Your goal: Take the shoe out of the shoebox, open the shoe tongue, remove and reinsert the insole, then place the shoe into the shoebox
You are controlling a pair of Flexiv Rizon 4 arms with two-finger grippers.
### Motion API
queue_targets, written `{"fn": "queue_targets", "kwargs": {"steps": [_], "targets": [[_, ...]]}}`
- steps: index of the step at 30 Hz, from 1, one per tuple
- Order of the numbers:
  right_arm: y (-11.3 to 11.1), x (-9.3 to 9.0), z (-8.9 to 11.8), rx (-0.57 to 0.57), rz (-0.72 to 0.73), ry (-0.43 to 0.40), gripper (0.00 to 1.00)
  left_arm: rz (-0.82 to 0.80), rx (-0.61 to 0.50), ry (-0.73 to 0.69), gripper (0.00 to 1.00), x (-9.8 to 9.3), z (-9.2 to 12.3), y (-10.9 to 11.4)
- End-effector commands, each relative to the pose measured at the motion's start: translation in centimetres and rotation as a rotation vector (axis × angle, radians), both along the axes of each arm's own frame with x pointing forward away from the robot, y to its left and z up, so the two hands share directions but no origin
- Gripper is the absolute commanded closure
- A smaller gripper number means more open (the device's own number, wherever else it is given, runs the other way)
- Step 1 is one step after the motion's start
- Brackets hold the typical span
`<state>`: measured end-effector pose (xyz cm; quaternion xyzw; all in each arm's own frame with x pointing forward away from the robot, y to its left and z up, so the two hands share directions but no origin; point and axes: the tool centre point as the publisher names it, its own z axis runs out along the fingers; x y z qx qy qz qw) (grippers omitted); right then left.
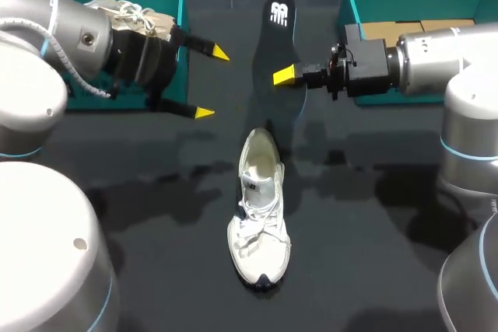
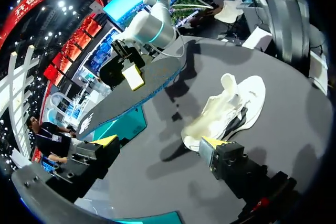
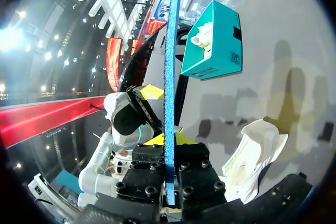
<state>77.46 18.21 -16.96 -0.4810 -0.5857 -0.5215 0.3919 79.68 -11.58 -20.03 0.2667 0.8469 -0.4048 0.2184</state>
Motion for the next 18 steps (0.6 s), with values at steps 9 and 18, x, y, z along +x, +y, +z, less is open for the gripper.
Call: {"fn": "queue_targets", "kwargs": {"steps": [9, 18], "targets": [[0.1, -0.7, -2.3, -0.017, 0.011, -0.121, 1.00, 0.288, 0.360, 0.273, 0.00, -1.3, -3.1, 2.0], [0.1, -0.7, -2.3, -0.017, 0.011, -0.121, 1.00, 0.288, 0.360, 0.273, 0.00, -1.3, -3.1, 2.0]]}}
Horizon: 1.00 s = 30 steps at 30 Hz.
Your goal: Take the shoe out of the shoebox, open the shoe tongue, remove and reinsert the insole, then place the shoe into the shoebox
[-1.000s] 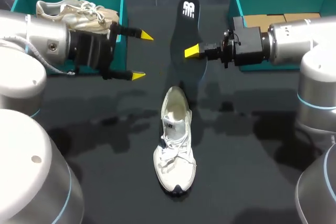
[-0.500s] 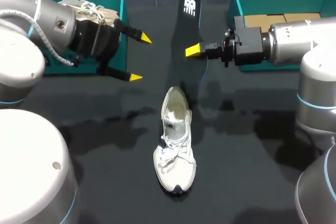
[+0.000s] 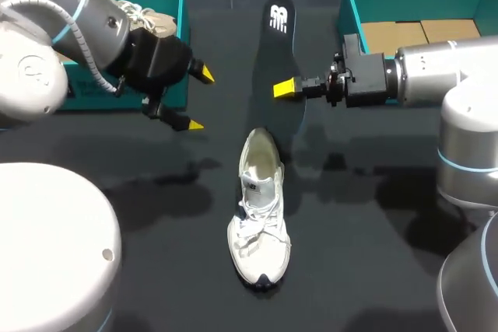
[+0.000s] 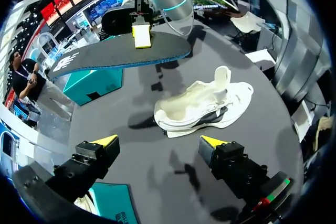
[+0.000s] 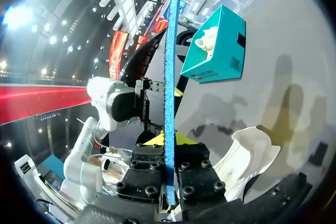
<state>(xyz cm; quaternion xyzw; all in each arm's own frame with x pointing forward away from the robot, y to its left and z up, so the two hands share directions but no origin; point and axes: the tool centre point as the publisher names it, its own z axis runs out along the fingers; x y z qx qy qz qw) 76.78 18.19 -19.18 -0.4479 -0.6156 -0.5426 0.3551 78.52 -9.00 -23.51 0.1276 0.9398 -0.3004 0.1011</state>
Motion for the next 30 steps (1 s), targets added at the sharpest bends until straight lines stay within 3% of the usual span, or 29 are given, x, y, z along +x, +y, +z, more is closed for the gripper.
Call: {"fn": "queue_targets", "kwargs": {"steps": [1, 5, 16, 28, 30], "targets": [[0.1, 0.0, -0.1, -0.001, -0.002, 0.000, 1.00, 0.032, 0.112, -0.017, 0.00, -0.1, 0.4, -0.5], [0.2, 0.1, -0.7, -0.001, -0.013, -0.005, 1.00, 0.037, 0.113, 0.044, 0.00, -0.9, -1.6, -1.0], [1.5, 0.1, -4.0, 0.057, 0.003, -0.148, 1.00, 0.010, 0.115, 0.144, 0.00, -2.8, -5.9, -1.1], [1.5, 0.1, -4.0, 0.057, 0.003, -0.148, 1.00, 0.010, 0.115, 0.144, 0.00, -2.8, -5.9, -1.1], [1.7, 0.3, -4.5, 0.057, 0.000, -0.154, 1.00, -0.013, 0.100, 0.185, 0.00, -3.1, -7.1, -1.5]]}}
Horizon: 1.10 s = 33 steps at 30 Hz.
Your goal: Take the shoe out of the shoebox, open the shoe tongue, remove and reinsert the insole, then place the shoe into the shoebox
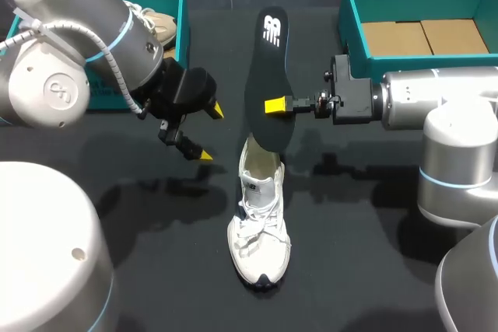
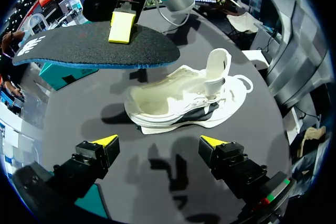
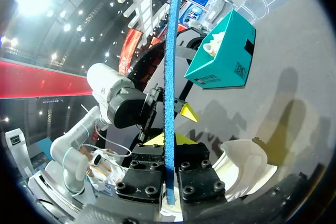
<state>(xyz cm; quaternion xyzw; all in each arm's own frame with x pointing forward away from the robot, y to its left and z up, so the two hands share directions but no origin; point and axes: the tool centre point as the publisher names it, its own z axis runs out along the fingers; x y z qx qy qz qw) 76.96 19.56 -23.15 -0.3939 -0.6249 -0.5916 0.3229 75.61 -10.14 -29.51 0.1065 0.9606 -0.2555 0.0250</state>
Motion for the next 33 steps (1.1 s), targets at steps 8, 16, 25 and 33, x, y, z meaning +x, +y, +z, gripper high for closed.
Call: {"fn": "queue_targets", "kwargs": {"steps": [8, 16, 25, 33], "targets": [[0.5, 0.9, -2.1, 0.062, -0.012, -0.138, 1.00, 0.001, 0.019, 0.050, 0.00, -0.4, -2.9, -0.6], [0.5, 1.0, -2.3, 0.063, 0.006, -0.190, 1.00, -0.005, 0.027, 0.054, 0.00, -0.4, -3.1, -0.6], [1.0, 1.3, -3.4, 0.087, -0.019, -0.227, 1.00, 0.002, 0.030, 0.067, 0.00, -0.6, -4.3, -1.8], [1.3, 1.5, -3.7, 0.127, -0.033, -0.268, 1.00, 0.002, 0.034, 0.059, 0.00, -0.4, -4.8, -2.3]]}}
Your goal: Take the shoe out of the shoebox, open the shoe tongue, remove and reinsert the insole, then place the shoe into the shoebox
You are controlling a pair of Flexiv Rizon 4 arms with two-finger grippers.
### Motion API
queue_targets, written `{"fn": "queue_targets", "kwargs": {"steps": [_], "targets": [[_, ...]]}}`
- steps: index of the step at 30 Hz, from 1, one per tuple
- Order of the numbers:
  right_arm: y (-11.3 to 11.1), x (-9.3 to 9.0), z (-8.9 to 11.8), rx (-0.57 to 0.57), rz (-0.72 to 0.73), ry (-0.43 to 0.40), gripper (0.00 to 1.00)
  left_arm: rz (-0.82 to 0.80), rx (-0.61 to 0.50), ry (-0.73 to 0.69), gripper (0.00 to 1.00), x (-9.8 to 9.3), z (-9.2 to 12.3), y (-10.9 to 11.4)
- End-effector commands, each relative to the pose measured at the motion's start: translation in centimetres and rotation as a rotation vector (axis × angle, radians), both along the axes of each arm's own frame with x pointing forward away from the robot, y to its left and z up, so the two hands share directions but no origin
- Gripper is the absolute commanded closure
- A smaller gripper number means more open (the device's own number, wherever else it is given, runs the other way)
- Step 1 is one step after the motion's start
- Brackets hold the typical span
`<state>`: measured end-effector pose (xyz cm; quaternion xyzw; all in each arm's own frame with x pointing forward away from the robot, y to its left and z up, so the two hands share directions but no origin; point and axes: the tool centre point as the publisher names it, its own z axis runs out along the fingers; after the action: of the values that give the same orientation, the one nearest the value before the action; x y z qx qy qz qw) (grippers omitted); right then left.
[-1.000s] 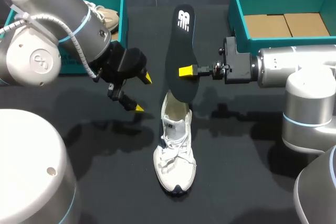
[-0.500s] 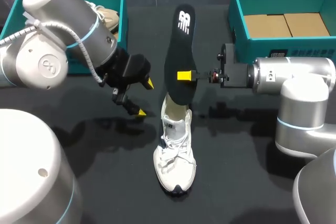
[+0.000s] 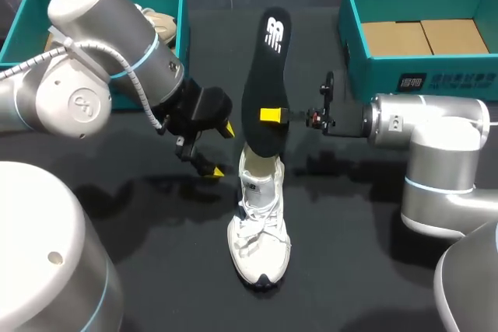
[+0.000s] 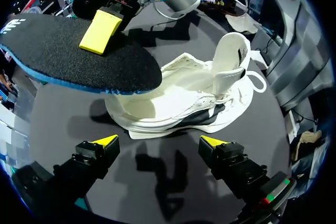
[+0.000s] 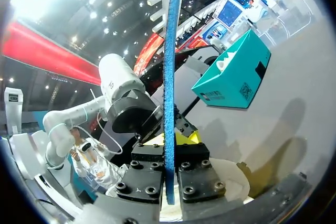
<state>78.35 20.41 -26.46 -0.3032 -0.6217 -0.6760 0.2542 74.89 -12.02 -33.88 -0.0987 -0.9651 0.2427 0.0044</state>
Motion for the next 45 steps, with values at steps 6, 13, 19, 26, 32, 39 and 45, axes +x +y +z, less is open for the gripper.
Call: {"fn": "queue_targets", "kwargs": {"steps": [6, 13, 19, 26, 32, 39, 45], "targets": [[0.7, 0.1, -0.5, 0.039, -0.025, -0.039, 1.00, -0.005, 0.009, -0.001, 0.00, 0.5, -1.0, -1.0], [0.7, 0.2, -0.6, 0.039, -0.002, -0.034, 1.00, -0.044, 0.036, -0.002, 0.00, 0.5, -0.8, -1.1], [0.7, 0.2, -0.6, 0.039, -0.002, -0.034, 1.00, -0.045, 0.037, -0.001, 0.00, 0.5, -1.0, -1.3], [1.2, 0.3, -1.1, 0.041, -0.022, -0.076, 1.00, -0.037, 0.046, 0.000, 0.00, 0.5, -1.6, -1.5], [1.0, 0.3, -0.9, 0.066, -0.036, -0.117, 1.00, -0.046, 0.043, 0.009, 0.00, 0.5, -1.6, -1.4], [0.8, 0.2, -1.4, 0.104, -0.047, -0.159, 1.00, -0.046, 0.043, 0.009, 0.00, 0.5, -1.6, -1.4], [0.6, 0.3, -1.7, 0.126, -0.055, -0.199, 1.00, -0.046, 0.043, 0.009, 0.00, 0.5, -1.6, -1.4]]}}
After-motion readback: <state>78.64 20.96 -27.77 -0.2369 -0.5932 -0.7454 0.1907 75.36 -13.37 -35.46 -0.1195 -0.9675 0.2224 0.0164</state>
